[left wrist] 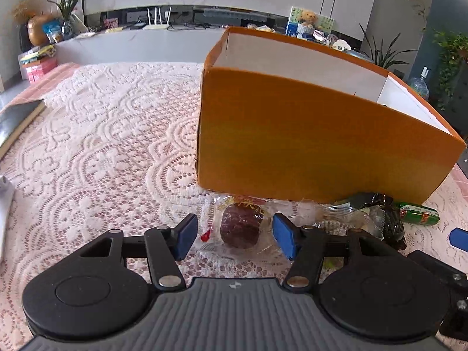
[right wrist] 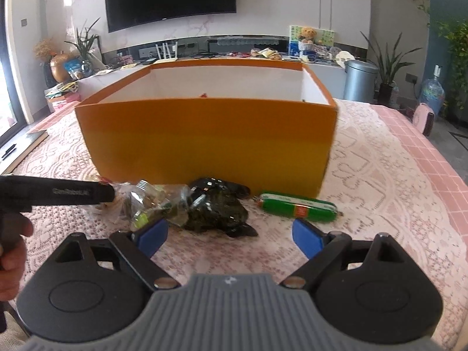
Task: Organize snacks
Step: 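Grasp the wrapped brown round snack with the left tool while the right tool grasps the clear snack bag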
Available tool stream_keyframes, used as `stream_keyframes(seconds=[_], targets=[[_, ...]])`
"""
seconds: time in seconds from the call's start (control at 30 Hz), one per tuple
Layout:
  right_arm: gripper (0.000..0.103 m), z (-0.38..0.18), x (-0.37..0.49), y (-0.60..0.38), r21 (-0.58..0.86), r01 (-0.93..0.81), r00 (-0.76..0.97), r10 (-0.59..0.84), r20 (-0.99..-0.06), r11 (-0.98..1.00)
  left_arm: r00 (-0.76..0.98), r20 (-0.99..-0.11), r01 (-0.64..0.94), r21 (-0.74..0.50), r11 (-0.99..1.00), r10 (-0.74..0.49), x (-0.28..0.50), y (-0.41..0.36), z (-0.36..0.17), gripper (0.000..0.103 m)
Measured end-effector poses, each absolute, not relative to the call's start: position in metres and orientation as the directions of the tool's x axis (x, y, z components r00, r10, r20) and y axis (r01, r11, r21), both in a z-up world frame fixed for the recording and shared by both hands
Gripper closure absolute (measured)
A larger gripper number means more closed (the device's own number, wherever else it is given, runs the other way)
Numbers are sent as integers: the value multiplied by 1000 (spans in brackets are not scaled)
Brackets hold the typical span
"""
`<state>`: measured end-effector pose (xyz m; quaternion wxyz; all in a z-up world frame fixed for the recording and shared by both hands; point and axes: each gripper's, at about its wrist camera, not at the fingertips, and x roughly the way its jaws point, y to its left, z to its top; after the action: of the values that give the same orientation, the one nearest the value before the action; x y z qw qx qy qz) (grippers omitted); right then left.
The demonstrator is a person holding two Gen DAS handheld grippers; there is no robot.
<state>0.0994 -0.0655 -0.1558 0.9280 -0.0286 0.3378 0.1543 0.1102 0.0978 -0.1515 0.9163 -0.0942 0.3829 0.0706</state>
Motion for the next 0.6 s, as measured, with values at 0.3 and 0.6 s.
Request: stream_keyframes(seconds=[0.3, 0.6], targets=[[14, -153, 106, -49, 55, -349, 725, 307, -617, 936, 707, -706, -179, -112, 978, 48, 107, 94, -150, 55], [14, -146, 106, -36, 86, -402, 717, 372, -589, 912, 727, -683, -188, -106, 976, 66, 90, 99, -133, 57]])
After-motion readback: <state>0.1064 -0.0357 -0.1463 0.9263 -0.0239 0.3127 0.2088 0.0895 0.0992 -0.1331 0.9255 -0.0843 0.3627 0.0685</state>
